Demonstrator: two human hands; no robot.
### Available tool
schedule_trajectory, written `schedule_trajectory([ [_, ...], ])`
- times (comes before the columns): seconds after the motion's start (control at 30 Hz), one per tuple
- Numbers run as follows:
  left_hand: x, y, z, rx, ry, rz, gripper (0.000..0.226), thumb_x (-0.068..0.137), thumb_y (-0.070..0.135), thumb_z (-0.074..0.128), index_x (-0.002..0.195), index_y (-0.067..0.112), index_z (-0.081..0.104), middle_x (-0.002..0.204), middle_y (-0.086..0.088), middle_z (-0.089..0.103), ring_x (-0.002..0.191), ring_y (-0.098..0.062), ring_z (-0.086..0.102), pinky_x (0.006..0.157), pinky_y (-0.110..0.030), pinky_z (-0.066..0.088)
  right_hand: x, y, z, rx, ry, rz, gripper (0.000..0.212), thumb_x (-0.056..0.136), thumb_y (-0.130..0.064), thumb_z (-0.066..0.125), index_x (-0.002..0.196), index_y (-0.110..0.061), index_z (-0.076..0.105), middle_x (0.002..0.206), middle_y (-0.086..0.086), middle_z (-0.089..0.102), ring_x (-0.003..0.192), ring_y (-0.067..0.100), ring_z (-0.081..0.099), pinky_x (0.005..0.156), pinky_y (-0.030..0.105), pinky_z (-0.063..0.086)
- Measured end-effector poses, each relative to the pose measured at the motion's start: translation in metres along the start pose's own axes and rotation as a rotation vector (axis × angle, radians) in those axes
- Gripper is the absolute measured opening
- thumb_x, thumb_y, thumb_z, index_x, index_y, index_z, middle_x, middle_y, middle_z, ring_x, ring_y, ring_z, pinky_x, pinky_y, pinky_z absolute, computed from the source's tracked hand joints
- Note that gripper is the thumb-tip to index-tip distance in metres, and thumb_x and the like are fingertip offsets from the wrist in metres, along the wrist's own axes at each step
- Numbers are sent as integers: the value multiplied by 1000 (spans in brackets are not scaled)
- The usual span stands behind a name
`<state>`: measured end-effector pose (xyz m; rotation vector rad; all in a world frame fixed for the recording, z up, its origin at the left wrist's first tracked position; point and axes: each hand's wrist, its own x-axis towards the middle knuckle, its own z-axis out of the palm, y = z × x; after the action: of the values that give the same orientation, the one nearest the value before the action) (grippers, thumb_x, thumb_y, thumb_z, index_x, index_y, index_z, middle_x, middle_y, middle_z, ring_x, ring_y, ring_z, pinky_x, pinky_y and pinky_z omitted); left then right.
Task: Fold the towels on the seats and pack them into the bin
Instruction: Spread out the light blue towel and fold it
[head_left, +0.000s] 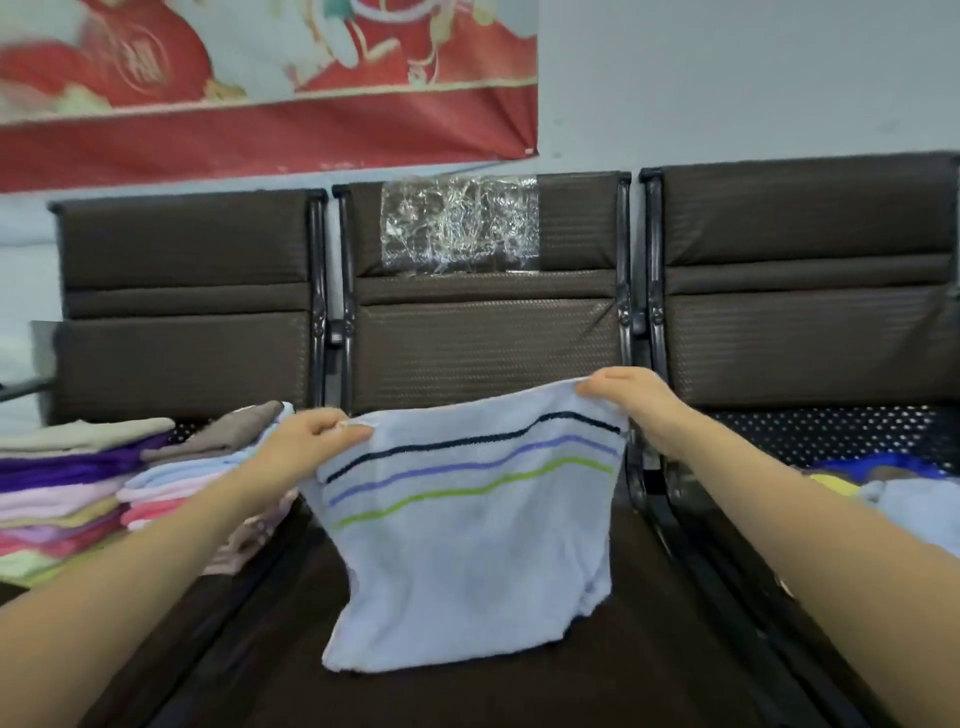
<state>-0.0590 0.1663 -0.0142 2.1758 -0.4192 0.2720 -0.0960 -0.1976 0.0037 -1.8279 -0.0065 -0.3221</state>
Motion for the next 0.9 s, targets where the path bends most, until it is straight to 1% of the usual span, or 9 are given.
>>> schedule_trajectory([
  [0.13, 4, 72, -58, 72, 102, 152, 37, 85, 29, 70, 59, 13, 51, 47, 12, 42, 48, -1, 36, 47, -17, 27, -14, -72, -14, 147, 101, -96, 30, 83, -6, 68, 54, -16, 63, 63, 5, 59, 63, 19, 50, 64, 30, 40],
  [0.27, -14, 125, -101, 76, 155, 262, 40, 86, 32, 69, 57, 17, 46, 49, 12, 37, 51, -2, 32, 54, -27, 27, -43, -135, -27, 198, 135, -180, 16, 73, -22, 75, 68, -15, 61, 81, 18, 55, 73, 27, 49, 70, 38, 39],
  [0.4, -36, 138, -119, 8, 127, 245, 41, 85, 30, 70, 57, 17, 43, 57, 3, 35, 56, -10, 33, 56, -29, 26, -72, -160, -36, 199, 116, -274, 14, 79, -18, 76, 71, -15, 64, 68, 6, 61, 62, 19, 54, 61, 28, 44],
  [0.5, -56, 144, -133, -224, 108, 188, 44, 76, 29, 75, 55, 22, 38, 57, 3, 31, 52, -10, 30, 54, -29, 24, -90, -172, -37, 275, 41, -288, 13, 82, -14, 71, 74, -14, 61, 67, 3, 61, 58, 16, 55, 55, 23, 47],
  [0.57, -67, 144, -142, -346, 50, 111, 40, 63, 36, 75, 54, 23, 39, 57, 3, 34, 51, -10, 33, 52, -28, 25, -98, -175, -37, 296, -30, -253, 11, 83, -14, 70, 80, -13, 59, 72, 5, 60, 61, 17, 56, 56, 24, 49],
  [0.63, -74, 139, -143, -363, -40, 25, 36, 62, 37, 75, 56, 24, 42, 58, 2, 39, 52, -13, 39, 52, -27, 29, -100, -169, -35, 280, -99, -179, 22, 78, -18, 74, 92, -10, 60, 83, 9, 63, 70, 21, 59, 65, 29, 50],
  [0.7, -72, 122, -133, -289, -103, -64, 35, 75, 29, 74, 58, 23, 43, 59, 0, 44, 52, -14, 43, 53, -28, 32, -98, -153, -31, 231, -146, -80, 34, 73, -22, 75, 101, -8, 61, 91, 14, 66, 76, 24, 64, 71, 33, 52],
  [0.8, -66, 85, -104, -69, -181, -132, 35, 84, 22, 69, 57, 22, 46, 60, 0, 45, 55, -11, 43, 53, -26, 31, -90, -109, -23, 164, -168, 111, 25, 84, -16, 69, 103, -1, 65, 97, 19, 69, 80, 28, 67, 77, 38, 55],
  [0.9, -59, 37, -62, 73, -281, -171, 43, 85, 18, 69, 48, 21, 46, 58, 3, 42, 66, -7, 41, 59, -22, 32, -83, -53, -14, 37, -243, 246, 13, 84, -9, 68, 93, 1, 69, 91, 19, 71, 76, 28, 68, 65, 32, 56],
])
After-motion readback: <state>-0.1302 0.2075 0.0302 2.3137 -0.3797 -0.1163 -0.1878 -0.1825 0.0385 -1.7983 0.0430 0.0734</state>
